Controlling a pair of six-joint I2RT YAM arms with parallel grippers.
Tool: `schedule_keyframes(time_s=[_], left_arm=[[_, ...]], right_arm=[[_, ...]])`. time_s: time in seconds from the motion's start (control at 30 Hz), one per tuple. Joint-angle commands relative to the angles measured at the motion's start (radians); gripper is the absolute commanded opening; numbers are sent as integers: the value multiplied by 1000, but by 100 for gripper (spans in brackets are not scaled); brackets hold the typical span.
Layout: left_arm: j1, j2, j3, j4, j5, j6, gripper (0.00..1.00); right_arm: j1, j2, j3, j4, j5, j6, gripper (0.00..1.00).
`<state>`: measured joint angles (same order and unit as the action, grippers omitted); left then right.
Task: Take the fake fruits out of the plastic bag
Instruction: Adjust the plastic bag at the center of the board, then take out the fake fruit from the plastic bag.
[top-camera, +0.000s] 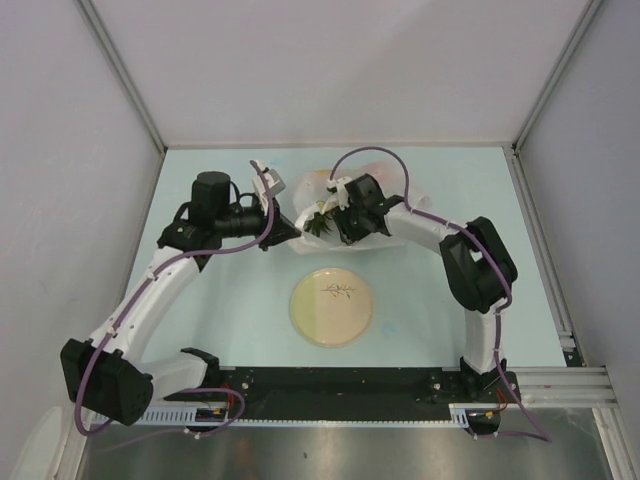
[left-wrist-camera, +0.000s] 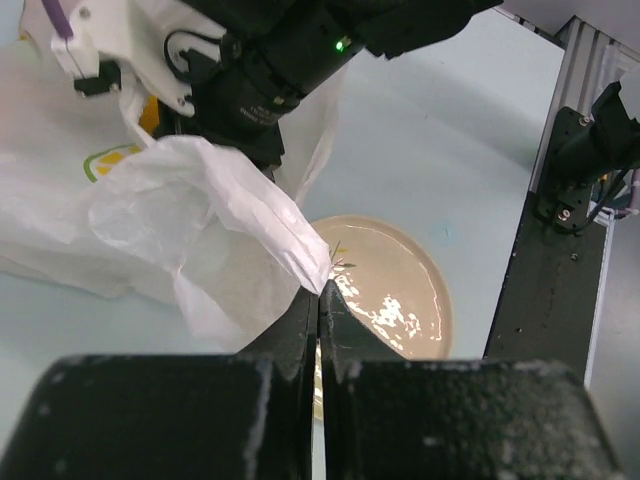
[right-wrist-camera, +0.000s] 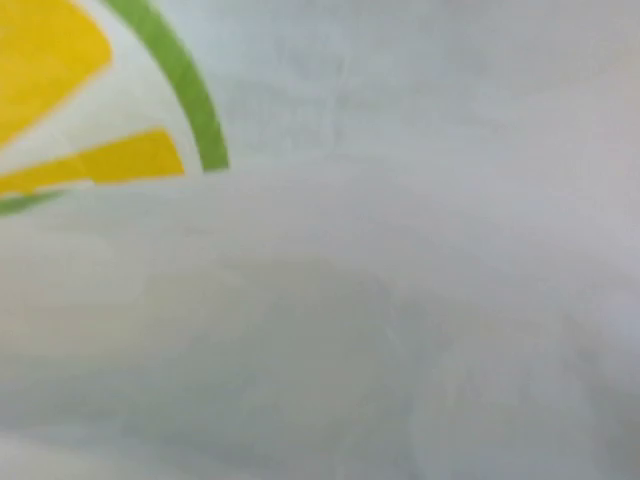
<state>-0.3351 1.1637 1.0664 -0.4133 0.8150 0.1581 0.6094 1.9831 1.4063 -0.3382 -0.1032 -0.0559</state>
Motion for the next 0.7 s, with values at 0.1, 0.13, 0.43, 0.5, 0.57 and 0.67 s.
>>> schedule_keyframes(time_s=[0.1,0.13,0.43,0.5,0.57,0.67], left_arm=[[-1,31,24,25,-4,11,0],[-2,36,29,19,-7,26,0],[-2,44,63,-7,-27,32,1],[-2,44,67,-7,-28,34,1],[-4,42,67,-5,-31,32,1],[-4,40,72,7,-37,21,1]], right_arm=[[-19,-76,97,79,39,-36,46],[-31,-58,112,74,11,-30,46],[-33,36,237,33,-219,255,80],[1,63,249,22,-182,257,80],[24,91,269,8,-118,261,80],[33,115,283,-5,-69,274,78]])
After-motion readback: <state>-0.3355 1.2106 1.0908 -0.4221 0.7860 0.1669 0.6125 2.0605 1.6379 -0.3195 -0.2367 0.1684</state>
